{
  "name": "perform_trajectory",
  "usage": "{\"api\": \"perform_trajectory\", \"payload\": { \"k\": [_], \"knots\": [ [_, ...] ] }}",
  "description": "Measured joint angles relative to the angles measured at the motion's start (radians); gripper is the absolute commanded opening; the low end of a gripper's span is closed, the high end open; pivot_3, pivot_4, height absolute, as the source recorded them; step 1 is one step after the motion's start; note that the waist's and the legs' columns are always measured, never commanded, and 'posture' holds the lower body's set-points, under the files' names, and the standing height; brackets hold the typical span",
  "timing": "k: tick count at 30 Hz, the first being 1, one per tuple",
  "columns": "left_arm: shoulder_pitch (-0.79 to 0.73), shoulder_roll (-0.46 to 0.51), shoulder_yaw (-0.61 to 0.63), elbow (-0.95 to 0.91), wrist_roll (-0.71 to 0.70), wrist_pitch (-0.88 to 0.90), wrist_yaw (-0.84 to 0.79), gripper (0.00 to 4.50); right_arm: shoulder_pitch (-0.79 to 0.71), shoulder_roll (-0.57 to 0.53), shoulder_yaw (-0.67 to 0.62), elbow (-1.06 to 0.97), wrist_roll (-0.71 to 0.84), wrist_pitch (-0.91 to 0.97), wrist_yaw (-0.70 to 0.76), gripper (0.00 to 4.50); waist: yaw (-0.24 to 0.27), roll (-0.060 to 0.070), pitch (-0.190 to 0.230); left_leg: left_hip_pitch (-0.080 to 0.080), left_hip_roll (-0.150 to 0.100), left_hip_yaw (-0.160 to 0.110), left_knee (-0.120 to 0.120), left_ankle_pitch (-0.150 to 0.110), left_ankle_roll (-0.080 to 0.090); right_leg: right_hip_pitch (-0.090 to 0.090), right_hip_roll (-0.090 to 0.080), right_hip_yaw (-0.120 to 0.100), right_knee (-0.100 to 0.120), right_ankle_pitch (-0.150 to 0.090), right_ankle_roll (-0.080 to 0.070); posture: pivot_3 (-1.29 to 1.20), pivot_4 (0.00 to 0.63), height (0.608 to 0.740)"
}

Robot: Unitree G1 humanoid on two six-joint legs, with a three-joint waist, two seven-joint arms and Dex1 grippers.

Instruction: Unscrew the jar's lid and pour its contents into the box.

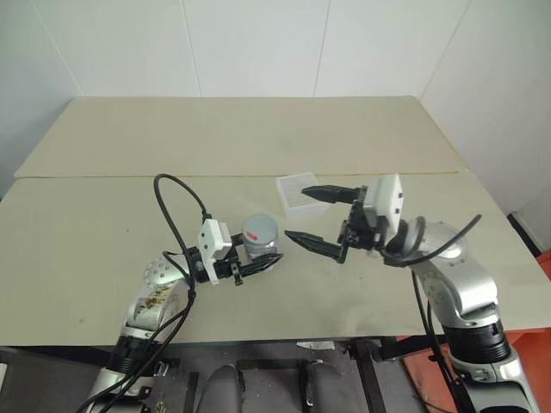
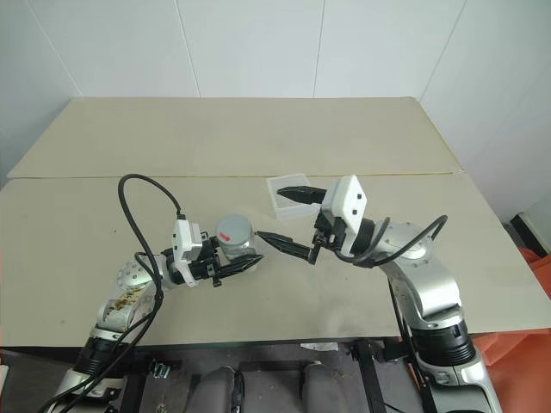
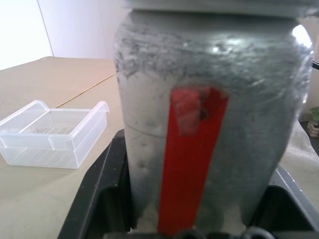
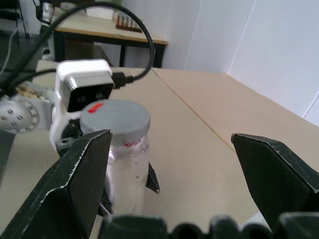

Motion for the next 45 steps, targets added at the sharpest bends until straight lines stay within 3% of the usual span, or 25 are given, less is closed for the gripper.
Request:
{"api": "perform_trajectory", "payload": {
  "k": [11,24,27,31,45],
  "knots": [
    [-0.015,-0.003,-0.004,0.002,0.001,-0.003,-0.006,2.24,-0.041,0.061,0.141,-0.015,-0.080,0.032,-0.020,4.47,-0.001,0.000,0.000,0.000,0.000,0.000,0.001,0.000,0.000,0.000,0.000,0.000,0.001,-0.001,0.001,0.00,0.150,0.740],
    [-0.007,-0.007,-0.012,-0.001,0.002,-0.003,-0.001,2.24,-0.084,0.127,0.166,0.048,-0.119,0.015,-0.026,4.47,0.000,0.000,0.000,0.000,0.000,0.000,0.000,0.000,0.000,0.000,0.000,0.000,0.001,0.000,0.000,0.00,0.150,0.740],
    [-0.001,-0.007,-0.013,-0.006,0.002,-0.003,0.003,2.24,-0.084,0.133,0.166,0.048,-0.119,0.015,-0.024,3.90,0.000,0.000,0.000,0.000,0.000,0.000,0.000,0.000,0.000,0.000,0.000,0.000,0.001,0.000,0.000,0.00,0.150,0.740],
    [0.008,-0.005,-0.013,-0.005,0.003,-0.001,0.009,2.24,-0.085,0.137,0.168,0.043,-0.118,0.011,-0.016,2.65,0.000,0.000,0.000,0.000,0.000,0.000,0.000,0.000,0.000,0.000,0.000,0.000,0.001,0.000,0.000,0.00,0.150,0.740],
    [0.010,-0.002,-0.015,-0.005,0.005,-0.001,0.004,2.24,-0.082,0.136,0.168,0.039,-0.120,0.011,-0.013,2.65,0.000,0.000,0.000,0.000,0.000,0.000,0.000,0.000,0.000,0.000,0.000,0.000,0.001,0.000,0.000,0.00,0.150,0.740]
  ]
}}
